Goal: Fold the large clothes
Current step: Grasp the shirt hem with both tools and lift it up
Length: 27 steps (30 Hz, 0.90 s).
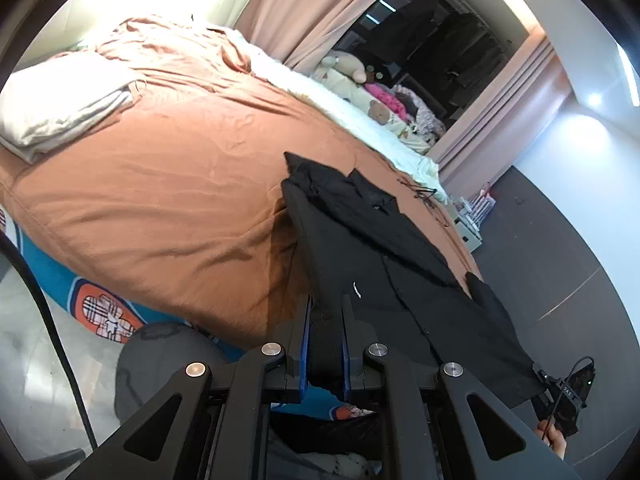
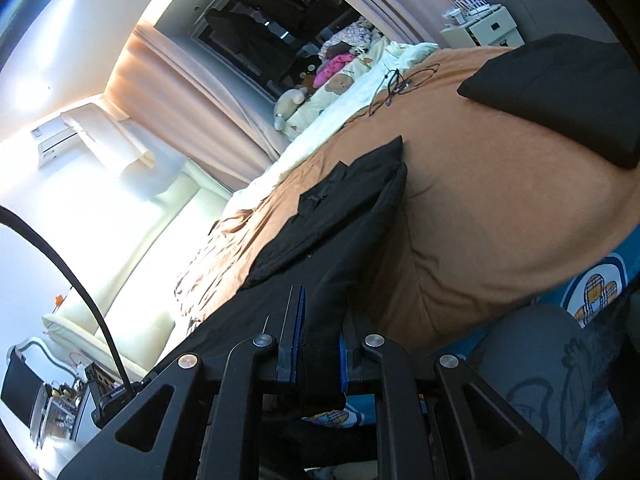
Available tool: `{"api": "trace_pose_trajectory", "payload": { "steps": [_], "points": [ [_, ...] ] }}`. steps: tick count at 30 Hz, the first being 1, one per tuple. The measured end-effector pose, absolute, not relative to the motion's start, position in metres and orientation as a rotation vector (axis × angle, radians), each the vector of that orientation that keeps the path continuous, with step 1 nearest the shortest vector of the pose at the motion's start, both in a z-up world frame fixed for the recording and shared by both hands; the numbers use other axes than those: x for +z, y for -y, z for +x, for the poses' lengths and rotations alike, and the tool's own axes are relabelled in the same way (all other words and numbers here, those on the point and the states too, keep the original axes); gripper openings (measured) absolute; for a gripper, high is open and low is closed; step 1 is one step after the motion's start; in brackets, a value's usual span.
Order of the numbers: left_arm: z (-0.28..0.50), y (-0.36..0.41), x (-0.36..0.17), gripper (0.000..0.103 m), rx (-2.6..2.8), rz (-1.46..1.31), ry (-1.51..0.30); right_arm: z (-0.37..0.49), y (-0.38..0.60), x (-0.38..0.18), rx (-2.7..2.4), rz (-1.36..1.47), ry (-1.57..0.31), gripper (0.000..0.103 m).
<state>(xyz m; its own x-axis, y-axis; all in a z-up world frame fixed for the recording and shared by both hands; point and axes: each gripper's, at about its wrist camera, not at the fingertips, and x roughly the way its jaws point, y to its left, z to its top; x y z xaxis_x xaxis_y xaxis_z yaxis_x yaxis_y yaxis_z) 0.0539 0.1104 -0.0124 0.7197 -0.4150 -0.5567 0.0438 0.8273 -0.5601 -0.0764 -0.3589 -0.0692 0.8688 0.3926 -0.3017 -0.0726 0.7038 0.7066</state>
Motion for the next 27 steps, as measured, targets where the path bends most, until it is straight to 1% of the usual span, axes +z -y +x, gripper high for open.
{"api": "trace_pose_trajectory", "payload": {
  "steps": [9,14,20,27],
  "points": [
    [-0.005,-0.120,0.012,0.012,-0.296,-0.515,-0.673,-0.129,0.355,-0.067,0.302,0.739,-0.413,0.010],
    [-0.018,-0.126,0.015,0.012,-0.295,-0.520,-0.666,-0.130,0.360,-0.073,0.309,0.742,-0.412,0.010],
    [0.009,-0.123,0.028,0.012,-0.296,-0.509,-0.639,-0.106,0.369,-0.063,0.302,0.728,-0.396,0.010],
    [0.059,-0.119,0.069,0.012,-0.304,-0.479,-0.554,-0.056,0.376,-0.027,0.323,0.681,-0.338,0.010]
  ]
}}
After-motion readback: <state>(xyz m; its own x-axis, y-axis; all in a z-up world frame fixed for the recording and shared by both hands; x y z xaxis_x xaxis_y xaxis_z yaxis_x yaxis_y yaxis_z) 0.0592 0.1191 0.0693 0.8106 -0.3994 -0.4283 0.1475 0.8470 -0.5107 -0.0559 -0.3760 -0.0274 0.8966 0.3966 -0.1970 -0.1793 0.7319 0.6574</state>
